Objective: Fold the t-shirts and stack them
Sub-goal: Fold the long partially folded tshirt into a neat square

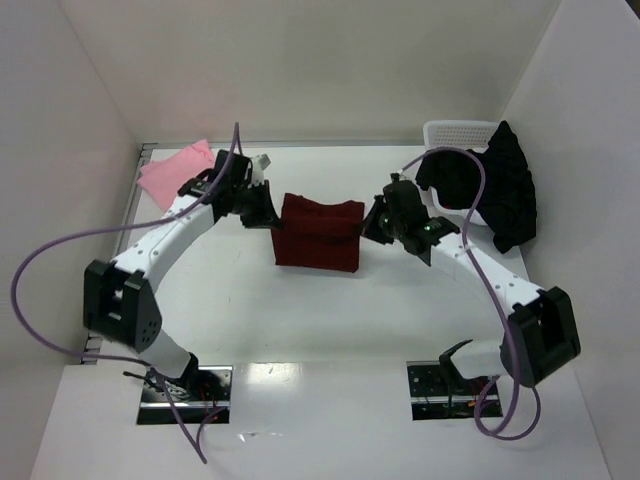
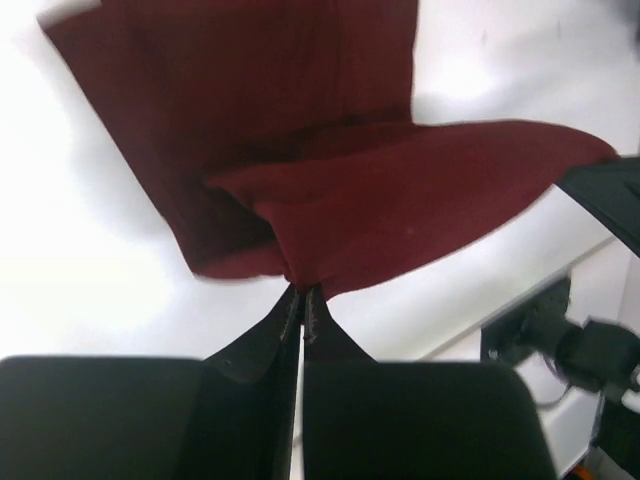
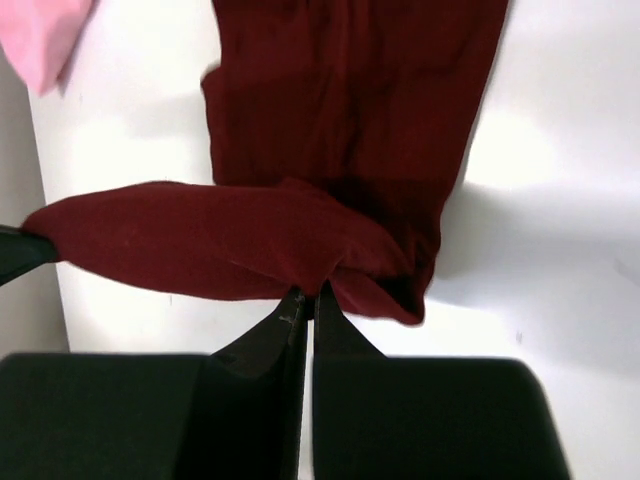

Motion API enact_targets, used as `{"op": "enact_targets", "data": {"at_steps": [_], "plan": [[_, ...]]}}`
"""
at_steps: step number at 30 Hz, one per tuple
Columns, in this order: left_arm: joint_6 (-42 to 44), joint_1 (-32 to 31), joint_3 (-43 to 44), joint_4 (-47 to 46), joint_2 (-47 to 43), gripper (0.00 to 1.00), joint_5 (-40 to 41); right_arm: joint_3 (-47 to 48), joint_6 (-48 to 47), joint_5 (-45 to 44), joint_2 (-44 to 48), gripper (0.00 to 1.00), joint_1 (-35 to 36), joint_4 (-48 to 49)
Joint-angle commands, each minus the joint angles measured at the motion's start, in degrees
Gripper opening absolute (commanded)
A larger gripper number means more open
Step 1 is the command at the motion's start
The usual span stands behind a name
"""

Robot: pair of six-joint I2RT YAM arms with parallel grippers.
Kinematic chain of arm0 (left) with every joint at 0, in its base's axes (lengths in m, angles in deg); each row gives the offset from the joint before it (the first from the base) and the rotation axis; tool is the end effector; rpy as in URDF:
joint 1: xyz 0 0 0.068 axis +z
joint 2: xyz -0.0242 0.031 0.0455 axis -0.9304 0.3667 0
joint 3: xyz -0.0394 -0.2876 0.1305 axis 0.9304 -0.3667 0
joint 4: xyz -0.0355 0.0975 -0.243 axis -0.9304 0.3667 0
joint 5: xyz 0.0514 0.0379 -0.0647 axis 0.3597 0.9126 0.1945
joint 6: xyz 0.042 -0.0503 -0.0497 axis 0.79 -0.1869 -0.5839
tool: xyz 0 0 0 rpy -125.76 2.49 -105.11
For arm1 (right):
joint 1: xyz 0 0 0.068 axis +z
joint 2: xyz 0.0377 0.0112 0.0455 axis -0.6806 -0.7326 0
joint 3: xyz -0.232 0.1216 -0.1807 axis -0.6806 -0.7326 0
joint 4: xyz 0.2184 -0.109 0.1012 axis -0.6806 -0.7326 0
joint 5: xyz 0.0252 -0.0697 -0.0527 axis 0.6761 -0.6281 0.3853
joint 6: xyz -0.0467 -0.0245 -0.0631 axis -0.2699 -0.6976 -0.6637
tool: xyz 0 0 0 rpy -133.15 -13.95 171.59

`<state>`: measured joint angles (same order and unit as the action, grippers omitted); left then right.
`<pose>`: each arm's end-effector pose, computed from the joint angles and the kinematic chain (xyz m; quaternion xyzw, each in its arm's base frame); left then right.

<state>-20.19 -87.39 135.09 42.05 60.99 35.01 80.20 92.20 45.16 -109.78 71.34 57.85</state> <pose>0.3234 -0.1347 0.3282 -0.0377 0.9187 -0.2887 0.2670 0.2650 0.1451 0.2931 0.1053 0.8966 0.2566 0.3452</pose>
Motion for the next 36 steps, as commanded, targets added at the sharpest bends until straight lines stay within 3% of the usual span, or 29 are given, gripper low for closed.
{"op": "enact_targets", "data": {"at_steps": [1,14,19,20,21,22,24,26,28,32,36], "plan": [[4.8,1.7,7.6,-1.7,7.0,0.0,-0.1,5.5,-4.2,-3.4,-4.1,0.0,-2.9,5.3],[7.3,5.5,32.7,-1.2,30.2,0.0,-0.6,19.8,-8.9,-4.8,-23.1,0.0,-8.3,12.5],[6.0,7.5,39.4,-1.2,38.7,0.03,-1.2,30.1,-10.6,-2.0,-33.4,0.14,-10.5,11.8],[5.4,7.5,40.0,-1.2,39.7,0.1,-1.2,31.2,-10.6,-2.0,-34.9,0.18,-10.5,11.1],[5.4,7.5,40.7,-1.2,41.5,0.28,-1.9,32.8,-10.6,-2.0,-37.5,0.28,-10.5,11.1],[5.4,8.1,41.9,-1.2,42.4,0.57,-1.9,33.3,-10.6,-2.0,-38.5,0.47,-10.5,11.1],[4.9,8.1,43.6,-1.7,44.9,0.63,-1.9,33.9,-10.0,-2.6,-40.7,0.55,-11.0,11.1],[3.6,9.3,46.6,-1.7,46.3,0.76,-1.9,35.2,-9.3,-2.1,-42.0,0.74,-11.6,11.1],[3.0,10.0,48.5,-1.7,47.7,0.76,-1.9,36.3,-9.3,-2.1,-42.7,0.81,-11.6,11.1],[3.6,11.2,48.5,-1.7,46.5,0.78,-1.3,37.0,-10.7,-1.5,-42.7,0.82,-11.6,10.5],[5.7,11.2,41.3,-3.4,43.4,0.83,-5.2,34.3,-12.6,-1.5,-42.7,0.82,-11.6,10.5]]}}
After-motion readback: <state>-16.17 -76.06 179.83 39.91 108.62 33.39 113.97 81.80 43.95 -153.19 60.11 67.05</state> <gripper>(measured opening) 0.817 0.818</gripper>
